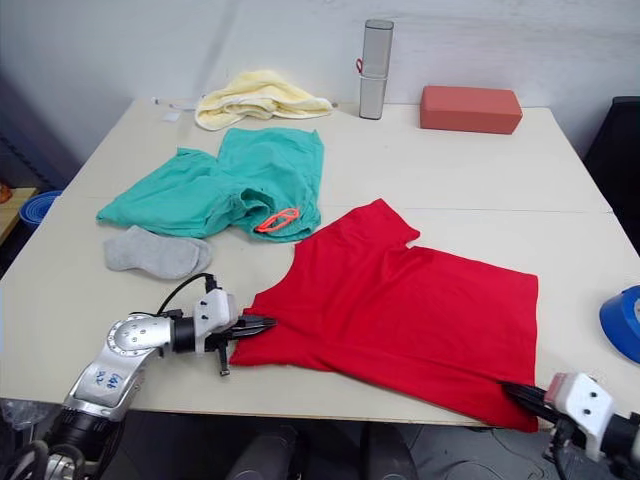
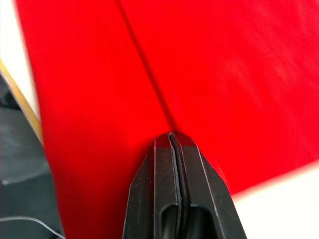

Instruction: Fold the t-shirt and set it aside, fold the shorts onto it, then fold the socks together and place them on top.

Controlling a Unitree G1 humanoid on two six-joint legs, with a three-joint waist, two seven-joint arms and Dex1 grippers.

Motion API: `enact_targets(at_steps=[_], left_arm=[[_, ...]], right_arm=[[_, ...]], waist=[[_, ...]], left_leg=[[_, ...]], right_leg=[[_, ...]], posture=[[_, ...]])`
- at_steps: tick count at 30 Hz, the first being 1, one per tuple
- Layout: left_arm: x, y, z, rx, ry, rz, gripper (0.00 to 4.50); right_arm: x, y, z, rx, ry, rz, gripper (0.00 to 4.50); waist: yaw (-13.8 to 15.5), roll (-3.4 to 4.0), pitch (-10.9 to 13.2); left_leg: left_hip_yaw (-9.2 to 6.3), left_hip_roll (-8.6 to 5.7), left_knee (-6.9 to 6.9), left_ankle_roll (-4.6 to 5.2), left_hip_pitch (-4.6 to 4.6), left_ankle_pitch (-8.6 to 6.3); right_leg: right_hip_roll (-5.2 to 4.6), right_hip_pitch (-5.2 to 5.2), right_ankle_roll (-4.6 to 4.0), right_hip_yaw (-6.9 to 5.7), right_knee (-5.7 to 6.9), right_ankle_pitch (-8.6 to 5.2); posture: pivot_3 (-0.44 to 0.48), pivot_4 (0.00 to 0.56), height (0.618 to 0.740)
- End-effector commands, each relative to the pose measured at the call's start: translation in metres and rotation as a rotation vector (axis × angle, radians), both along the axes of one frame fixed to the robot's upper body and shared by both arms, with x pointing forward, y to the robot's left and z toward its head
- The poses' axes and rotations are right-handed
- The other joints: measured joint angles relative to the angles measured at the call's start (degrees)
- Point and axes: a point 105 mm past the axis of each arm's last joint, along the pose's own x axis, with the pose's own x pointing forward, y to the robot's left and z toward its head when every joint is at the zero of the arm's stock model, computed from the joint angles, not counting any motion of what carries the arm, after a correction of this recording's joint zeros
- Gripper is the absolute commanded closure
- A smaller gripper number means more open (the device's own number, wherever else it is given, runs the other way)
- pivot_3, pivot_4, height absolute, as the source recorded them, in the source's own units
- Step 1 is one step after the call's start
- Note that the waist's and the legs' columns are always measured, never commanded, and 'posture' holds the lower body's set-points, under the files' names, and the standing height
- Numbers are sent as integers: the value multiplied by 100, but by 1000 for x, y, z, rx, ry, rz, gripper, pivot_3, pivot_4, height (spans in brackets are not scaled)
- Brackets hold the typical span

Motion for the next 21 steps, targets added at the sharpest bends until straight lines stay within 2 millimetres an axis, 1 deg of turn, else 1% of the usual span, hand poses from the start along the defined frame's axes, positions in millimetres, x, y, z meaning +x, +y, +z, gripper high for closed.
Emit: enact_targets(at_steps=[1,4,6,10,13,15,17,19,20,21], left_arm=[[4,26,10,21,-50,36,4493],[5,37,18,19,-76,23,4493],[5,41,24,2,-73,21,4493],[-3,42,33,-63,-48,-13,4493],[-8,38,40,-100,-50,-39,4493],[-24,28,47,-103,-67,-150,4106],[-37,21,51,-89,-78,-239,3593],[-40,16,55,-83,-111,-266,2918],[-45,12,54,-61,-130,-303,2645],[-50,9,52,-32,-150,-342,2257]], right_arm=[[-3,-17,11,-33,-14,-48,4500],[-3,-20,21,-31,-35,-41,4500],[0,-17,29,-6,-58,-32,4500],[6,-3,43,79,-87,-8,4500],[8,7,48,112,-89,29,4500],[11,20,53,143,-84,85,4139],[12,33,56,157,-78,146,3593],[12,45,57,142,-84,208,2885],[11,51,56,122,-92,247,2569],[10,56,55,122,-92,265,2169]], waist=[[-7,5,0],[1,10,1],[2,11,2],[2,14,4],[3,15,4],[0,16,5],[-14,18,6],[-10,21,8],[-3,23,9],[1,23,9]], left_leg=[[1,1,-2,-1,0,0],[2,0,-1,1,-7,-1],[2,0,-3,1,-11,-2],[1,1,-5,1,-16,-3],[1,2,-5,1,-18,-4],[1,2,-4,1,-21,-4],[2,2,-5,1,-21,-9],[2,4,-5,0,-23,-9],[2,4,-5,0,-22,-9],[2,4,-4,0,-22,-9]], right_leg=[[0,-1,-1,0,0,-1],[-1,-10,-2,0,-2,-1],[-1,-14,-2,0,-5,-1],[-1,-18,-1,-1,-8,-1],[-1,-20,-1,-1,-8,-1],[-1,-21,-1,-1,-9,-1],[-1,-21,-1,0,-14,-1],[-1,-22,-2,0,-15,-1],[-1,-22,-3,0,-15,-1],[-1,-22,-2,0,-15,-1]], posture=[[0,150,740],[0,150,740],[0,150,740],[0,150,740],[0,150,740],[0,150,740],[0,150,740],[0,150,740],[0,150,740],[0,150,740]])
